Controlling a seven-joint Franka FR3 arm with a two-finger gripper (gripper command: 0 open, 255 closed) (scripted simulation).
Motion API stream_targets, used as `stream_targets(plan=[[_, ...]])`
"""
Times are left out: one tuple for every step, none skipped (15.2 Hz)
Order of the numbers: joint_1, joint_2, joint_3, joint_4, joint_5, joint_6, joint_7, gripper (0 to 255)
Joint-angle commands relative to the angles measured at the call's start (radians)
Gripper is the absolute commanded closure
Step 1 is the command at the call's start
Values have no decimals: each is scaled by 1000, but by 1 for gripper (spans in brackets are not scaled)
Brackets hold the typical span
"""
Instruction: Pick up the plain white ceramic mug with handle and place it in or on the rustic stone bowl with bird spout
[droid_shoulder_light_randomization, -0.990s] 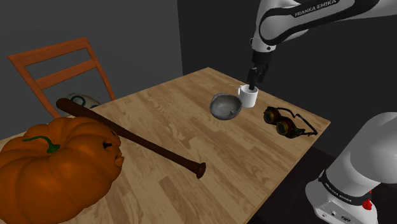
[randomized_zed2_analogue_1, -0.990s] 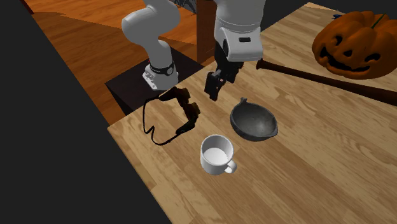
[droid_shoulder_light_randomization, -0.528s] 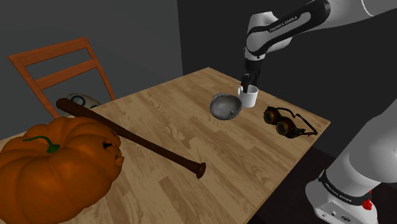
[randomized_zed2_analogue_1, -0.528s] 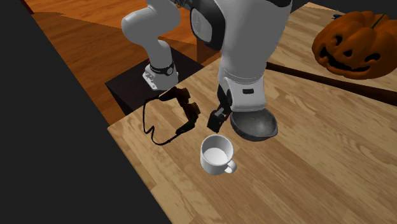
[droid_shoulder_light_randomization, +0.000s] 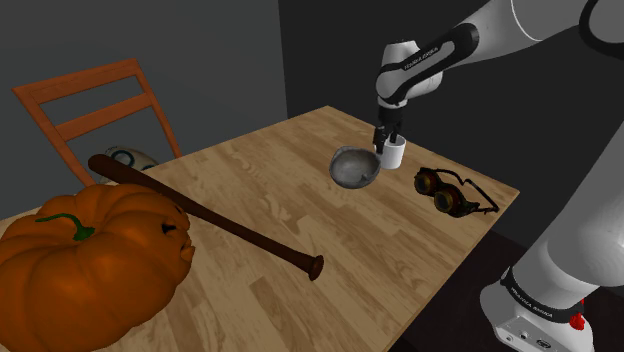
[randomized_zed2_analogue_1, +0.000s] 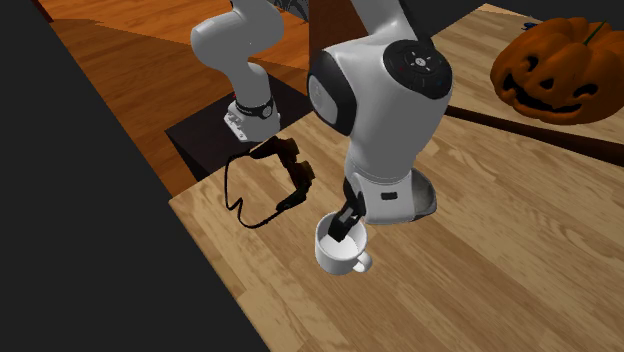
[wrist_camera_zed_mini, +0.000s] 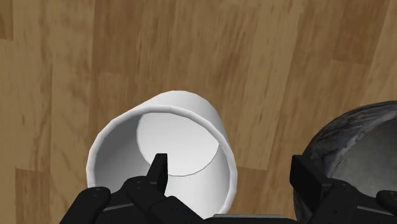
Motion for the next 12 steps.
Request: stream_targets(plan=[[-1, 13, 0, -13, 2, 27, -2, 0], [-1, 21, 0, -18, 3, 39, -3, 0], [-2, 25, 0, -21, 4, 47, -4, 0], [-2, 25, 0, -22, 4, 47, -4, 0], [-2, 25, 0, -21, 4, 47, -4, 0], [-2, 25, 0, -21, 4, 47, -4, 0], [-2, 25, 0, -21, 4, 47, -4, 0], [-2, 25, 0, -21, 4, 47, -4, 0], [-2, 25, 0, -21, 4, 47, -4, 0], [-2, 25, 0, -21, 4, 47, -4, 0], [-2, 25, 0, -21, 4, 47, -4, 255], [-2, 25, 0, -21, 4, 47, -4, 255]])
